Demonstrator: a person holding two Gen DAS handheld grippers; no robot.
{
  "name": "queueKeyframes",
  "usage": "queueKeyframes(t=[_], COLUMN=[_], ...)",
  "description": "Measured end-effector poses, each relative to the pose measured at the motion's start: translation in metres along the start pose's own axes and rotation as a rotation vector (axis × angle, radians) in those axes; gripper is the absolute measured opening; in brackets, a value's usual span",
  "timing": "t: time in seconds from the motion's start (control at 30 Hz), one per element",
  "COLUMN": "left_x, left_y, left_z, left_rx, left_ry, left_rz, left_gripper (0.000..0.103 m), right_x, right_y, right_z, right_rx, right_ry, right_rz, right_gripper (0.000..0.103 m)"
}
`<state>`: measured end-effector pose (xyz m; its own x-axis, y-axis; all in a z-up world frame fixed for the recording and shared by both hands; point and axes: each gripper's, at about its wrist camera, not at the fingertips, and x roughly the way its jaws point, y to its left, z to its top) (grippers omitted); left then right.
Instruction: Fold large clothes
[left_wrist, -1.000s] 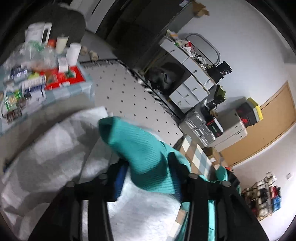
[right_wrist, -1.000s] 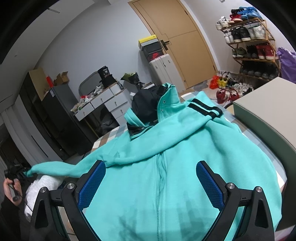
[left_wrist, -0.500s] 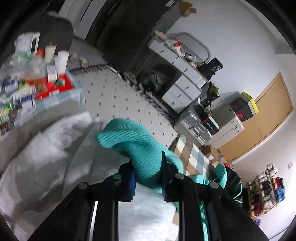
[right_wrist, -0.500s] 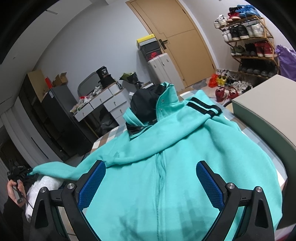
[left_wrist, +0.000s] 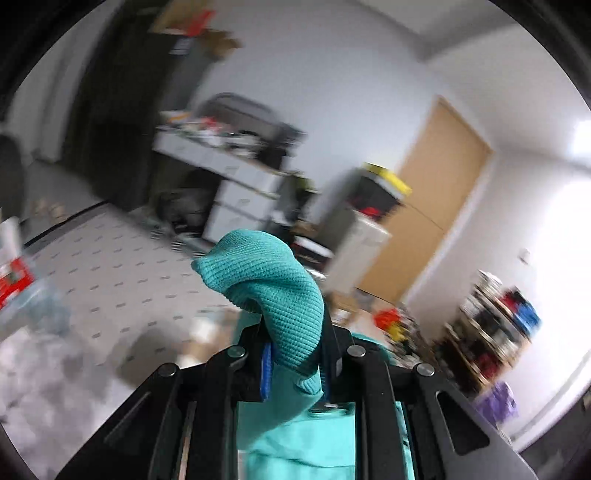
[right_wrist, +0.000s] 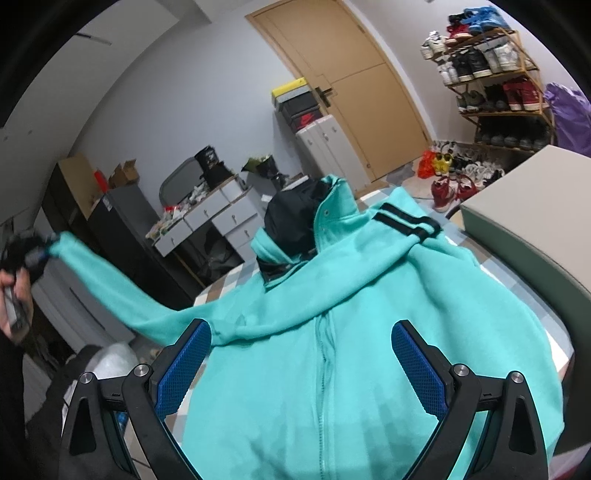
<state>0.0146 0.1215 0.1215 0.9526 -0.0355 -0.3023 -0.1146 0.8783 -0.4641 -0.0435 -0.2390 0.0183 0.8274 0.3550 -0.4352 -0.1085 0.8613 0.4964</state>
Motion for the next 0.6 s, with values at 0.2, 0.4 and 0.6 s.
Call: queueKeyframes(t=[0.2,0.4,0.6], left_x=[0.059,0.153,0.226], left_y=[-0.11,-0.183,-0.207], left_z=[-0.04,-0.133,-0.215], left_rx=[0.121,0.195,0.164], left_ry=[0.16,0.403,0.609], left_rz=[-0.142,-0.235,-0.295], left_gripper=[0.014,0.014,0.014], right_x=[-0.016,-0.034,-0.039], right_y=[-0.014,-0.056,-0.096], right_z=[0.009,0.02,0.028], right_rx=[0.032,0.174,0.289], right_ry=[-0.074,-0.149,-0.159], right_rz=[-0.067,-0.195,-0.262], right_gripper=[0.099,0.099,0.099])
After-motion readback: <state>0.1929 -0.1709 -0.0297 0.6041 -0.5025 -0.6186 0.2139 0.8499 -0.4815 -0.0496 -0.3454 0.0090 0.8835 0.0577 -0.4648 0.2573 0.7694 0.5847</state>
